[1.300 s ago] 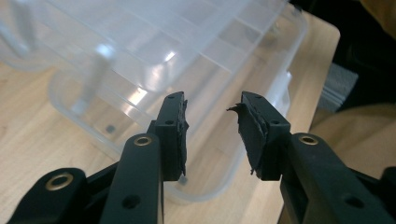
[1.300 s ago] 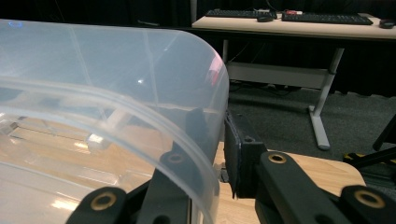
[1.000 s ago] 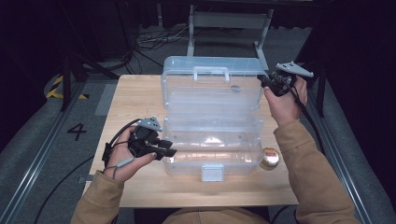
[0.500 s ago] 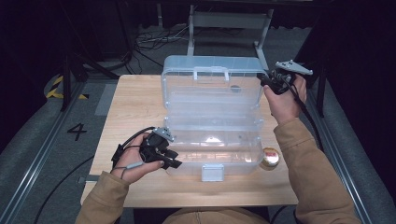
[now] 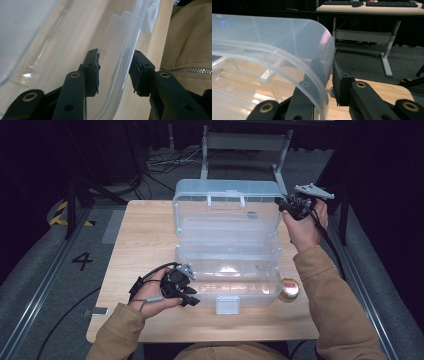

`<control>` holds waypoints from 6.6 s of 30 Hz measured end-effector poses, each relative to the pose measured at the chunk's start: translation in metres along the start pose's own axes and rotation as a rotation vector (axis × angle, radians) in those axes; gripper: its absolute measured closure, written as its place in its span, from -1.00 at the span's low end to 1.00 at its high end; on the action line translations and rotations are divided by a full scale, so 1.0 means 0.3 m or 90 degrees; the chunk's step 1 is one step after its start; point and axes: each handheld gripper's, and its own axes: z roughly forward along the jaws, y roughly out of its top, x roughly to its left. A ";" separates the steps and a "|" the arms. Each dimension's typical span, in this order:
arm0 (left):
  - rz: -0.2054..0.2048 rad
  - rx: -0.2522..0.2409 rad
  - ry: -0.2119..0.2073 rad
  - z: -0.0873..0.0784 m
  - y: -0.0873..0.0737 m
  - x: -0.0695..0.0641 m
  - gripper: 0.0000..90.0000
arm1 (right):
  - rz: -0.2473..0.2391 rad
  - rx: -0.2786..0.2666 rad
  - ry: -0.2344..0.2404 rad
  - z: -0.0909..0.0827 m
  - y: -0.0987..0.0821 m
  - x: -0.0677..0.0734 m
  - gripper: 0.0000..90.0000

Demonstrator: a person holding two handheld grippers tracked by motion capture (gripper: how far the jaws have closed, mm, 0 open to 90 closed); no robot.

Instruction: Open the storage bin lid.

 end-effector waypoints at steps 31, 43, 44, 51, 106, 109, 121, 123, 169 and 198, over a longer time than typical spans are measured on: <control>-0.027 0.009 0.023 0.013 -0.008 -0.018 0.66 | 0.009 0.014 -0.006 0.073 0.012 -0.016 0.76; -0.017 0.029 0.056 0.018 -0.009 -0.033 0.66 | 0.015 0.028 -0.012 0.123 0.015 -0.028 0.77; -0.018 0.031 0.060 0.019 -0.009 -0.035 0.66 | 0.013 0.033 -0.014 0.129 0.017 -0.030 0.78; -0.023 0.029 0.064 0.020 -0.009 -0.037 0.66 | 0.008 0.043 -0.015 0.159 0.019 -0.036 0.79; -0.025 0.026 0.060 0.020 -0.008 -0.034 0.65 | 0.053 0.127 0.033 0.368 -0.049 -0.129 0.77; -0.024 0.026 0.060 0.020 -0.008 -0.034 0.65 | 0.056 0.131 0.042 0.376 -0.056 -0.138 0.76; -0.024 0.025 0.060 0.020 -0.008 -0.034 0.65 | 0.061 0.144 0.056 0.411 -0.095 -0.155 0.77; -0.024 0.026 0.060 0.020 -0.008 -0.033 0.65 | 0.064 0.147 0.060 0.414 -0.097 -0.157 0.78; -0.024 0.022 0.059 0.019 -0.009 -0.032 0.65 | 0.032 0.157 0.080 0.448 -0.157 -0.198 0.28; -0.133 -0.183 0.090 -0.232 -0.104 0.098 0.06 | -0.124 0.011 0.079 0.020 -0.251 -0.180 -0.48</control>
